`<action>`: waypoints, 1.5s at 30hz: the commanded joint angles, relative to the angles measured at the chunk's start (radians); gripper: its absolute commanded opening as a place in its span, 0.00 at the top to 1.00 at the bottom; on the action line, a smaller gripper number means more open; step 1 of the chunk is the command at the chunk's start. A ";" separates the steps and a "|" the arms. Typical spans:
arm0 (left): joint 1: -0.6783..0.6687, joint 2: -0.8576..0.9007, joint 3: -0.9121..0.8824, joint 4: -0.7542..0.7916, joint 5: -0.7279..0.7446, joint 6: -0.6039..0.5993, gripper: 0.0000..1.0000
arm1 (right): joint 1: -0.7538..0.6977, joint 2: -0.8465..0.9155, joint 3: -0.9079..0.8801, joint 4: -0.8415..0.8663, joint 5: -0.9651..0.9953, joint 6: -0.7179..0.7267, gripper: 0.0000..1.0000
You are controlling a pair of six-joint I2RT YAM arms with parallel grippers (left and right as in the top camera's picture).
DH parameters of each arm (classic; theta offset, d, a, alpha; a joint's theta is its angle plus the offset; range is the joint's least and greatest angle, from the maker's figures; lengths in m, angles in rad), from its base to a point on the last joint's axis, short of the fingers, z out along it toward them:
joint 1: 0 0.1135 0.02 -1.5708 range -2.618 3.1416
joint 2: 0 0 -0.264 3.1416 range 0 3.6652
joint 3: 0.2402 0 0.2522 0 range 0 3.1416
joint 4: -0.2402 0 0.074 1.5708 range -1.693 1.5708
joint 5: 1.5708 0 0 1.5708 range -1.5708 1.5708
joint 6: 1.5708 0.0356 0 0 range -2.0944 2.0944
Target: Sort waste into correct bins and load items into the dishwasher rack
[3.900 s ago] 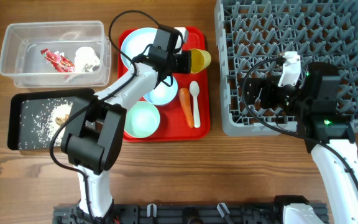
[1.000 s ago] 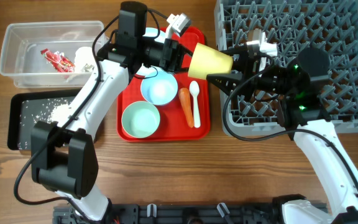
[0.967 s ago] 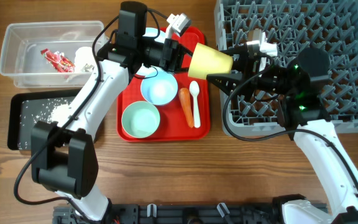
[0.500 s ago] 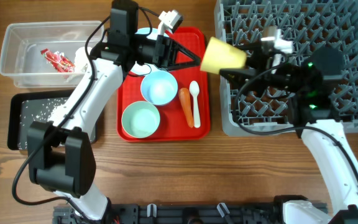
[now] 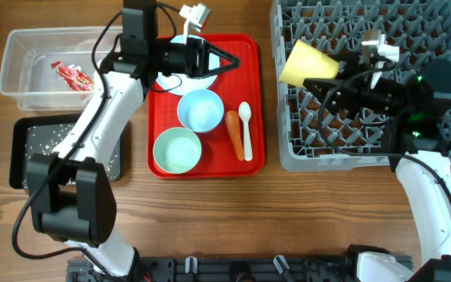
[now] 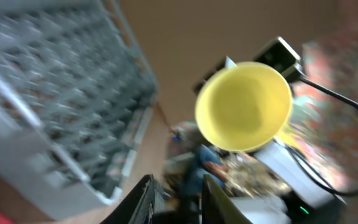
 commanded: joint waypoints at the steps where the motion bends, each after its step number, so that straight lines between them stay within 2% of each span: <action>1: 0.008 -0.006 0.006 -0.019 -0.251 0.032 0.75 | -0.008 0.013 0.021 -0.079 0.074 -0.047 0.71; 11: 0.008 -0.006 0.006 -0.296 -0.808 0.032 0.73 | -0.008 -0.006 0.022 -0.247 0.254 -0.069 0.69; 17: 0.008 -0.006 0.006 -0.404 -0.977 0.033 0.71 | -0.008 -0.050 0.023 -0.452 0.406 -0.151 0.69; 23: 0.008 -0.006 0.006 -0.429 -1.060 0.032 0.71 | -0.008 -0.093 0.060 -0.687 0.567 -0.222 0.69; 28: 0.008 -0.006 0.006 -0.430 -1.105 0.032 0.65 | -0.008 -0.106 0.196 -0.965 0.762 -0.256 0.69; 34: 0.008 -0.006 0.006 -0.441 -1.128 0.032 0.64 | -0.005 -0.105 0.349 -1.259 0.951 -0.285 0.70; 41: 0.008 -0.006 0.006 -0.451 -1.142 0.032 0.60 | -0.004 -0.027 0.351 -1.421 0.998 -0.302 0.69; 45: 0.008 -0.006 0.006 -0.452 -1.142 0.032 0.59 | 0.007 0.041 0.351 -1.448 1.022 -0.270 0.71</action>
